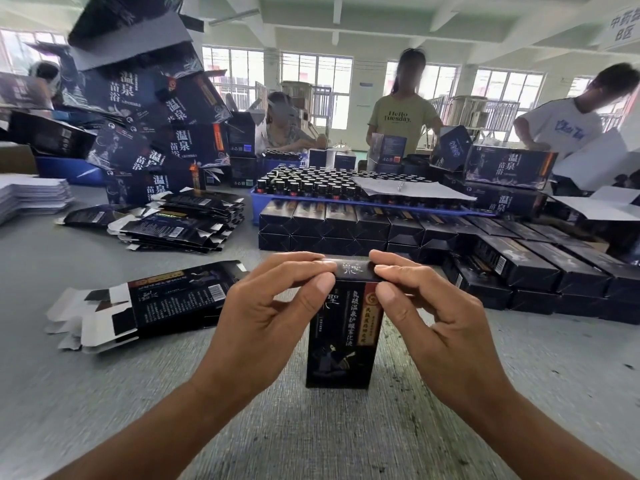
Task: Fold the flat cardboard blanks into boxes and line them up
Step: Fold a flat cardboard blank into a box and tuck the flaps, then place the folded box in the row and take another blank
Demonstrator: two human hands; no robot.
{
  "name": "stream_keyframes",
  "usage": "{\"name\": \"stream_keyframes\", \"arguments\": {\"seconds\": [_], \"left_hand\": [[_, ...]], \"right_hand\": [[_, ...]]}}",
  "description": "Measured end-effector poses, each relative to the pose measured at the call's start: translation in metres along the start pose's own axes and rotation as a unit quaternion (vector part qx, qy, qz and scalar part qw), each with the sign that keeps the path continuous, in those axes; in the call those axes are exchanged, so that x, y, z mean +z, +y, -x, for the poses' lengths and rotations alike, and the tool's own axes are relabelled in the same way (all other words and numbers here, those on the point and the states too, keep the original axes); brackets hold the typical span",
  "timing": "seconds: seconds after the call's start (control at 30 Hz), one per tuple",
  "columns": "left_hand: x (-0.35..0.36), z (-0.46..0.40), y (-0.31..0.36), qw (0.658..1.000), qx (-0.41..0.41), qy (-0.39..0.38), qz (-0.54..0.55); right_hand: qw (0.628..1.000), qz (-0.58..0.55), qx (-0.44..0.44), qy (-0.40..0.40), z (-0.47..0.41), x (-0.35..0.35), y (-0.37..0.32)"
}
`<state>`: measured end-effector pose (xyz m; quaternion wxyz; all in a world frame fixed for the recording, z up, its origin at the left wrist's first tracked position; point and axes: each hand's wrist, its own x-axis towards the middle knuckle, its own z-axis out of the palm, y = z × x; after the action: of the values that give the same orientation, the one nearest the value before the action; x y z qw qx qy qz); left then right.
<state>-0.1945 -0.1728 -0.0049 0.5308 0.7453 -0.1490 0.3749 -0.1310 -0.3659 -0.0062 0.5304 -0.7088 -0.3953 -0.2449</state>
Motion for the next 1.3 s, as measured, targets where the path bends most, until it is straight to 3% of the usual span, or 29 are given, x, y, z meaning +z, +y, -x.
{"name": "stream_keyframes", "arguments": {"seconds": [0.13, 0.27, 0.4, 0.53, 0.7, 0.8, 0.9, 0.97, 1.17, 1.3], "left_hand": [[-0.003, 0.001, -0.006, 0.999, 0.012, -0.023, -0.032], [-0.004, 0.006, -0.016, 0.988, -0.07, -0.115, -0.082], [-0.006, 0.001, -0.024, 0.989, -0.106, -0.045, -0.092], [-0.004, 0.0, -0.033, 0.981, -0.195, 0.014, 0.008], [0.003, 0.004, -0.042, 0.967, -0.242, 0.004, 0.078], [0.006, 0.011, -0.049, 0.97, -0.233, -0.065, 0.008], [0.007, 0.016, -0.056, 0.959, -0.168, -0.161, -0.163], [0.007, 0.014, -0.057, 0.948, -0.148, -0.189, -0.207], [0.006, 0.01, -0.059, 0.944, -0.135, -0.212, -0.212], [0.006, 0.008, -0.062, 0.94, -0.131, -0.224, -0.221]], "right_hand": [[1.0, 0.011, 0.003, -0.007, 0.0, 0.001, 0.003], [0.993, 0.102, 0.032, -0.049, 0.005, 0.003, 0.012], [0.967, 0.21, 0.069, -0.127, 0.011, 0.009, 0.018], [0.938, 0.273, 0.059, -0.206, 0.02, 0.022, 0.014], [0.935, 0.288, 0.066, -0.195, 0.025, 0.032, 0.016], [0.923, 0.332, 0.11, -0.163, 0.014, 0.021, 0.025], [0.898, 0.396, 0.156, -0.11, -0.007, -0.004, 0.042], [0.876, 0.433, 0.196, -0.084, -0.023, -0.024, 0.057], [0.797, 0.531, 0.286, -0.044, -0.068, -0.063, 0.103], [0.735, 0.601, 0.299, -0.097, -0.075, -0.073, 0.125]]}}
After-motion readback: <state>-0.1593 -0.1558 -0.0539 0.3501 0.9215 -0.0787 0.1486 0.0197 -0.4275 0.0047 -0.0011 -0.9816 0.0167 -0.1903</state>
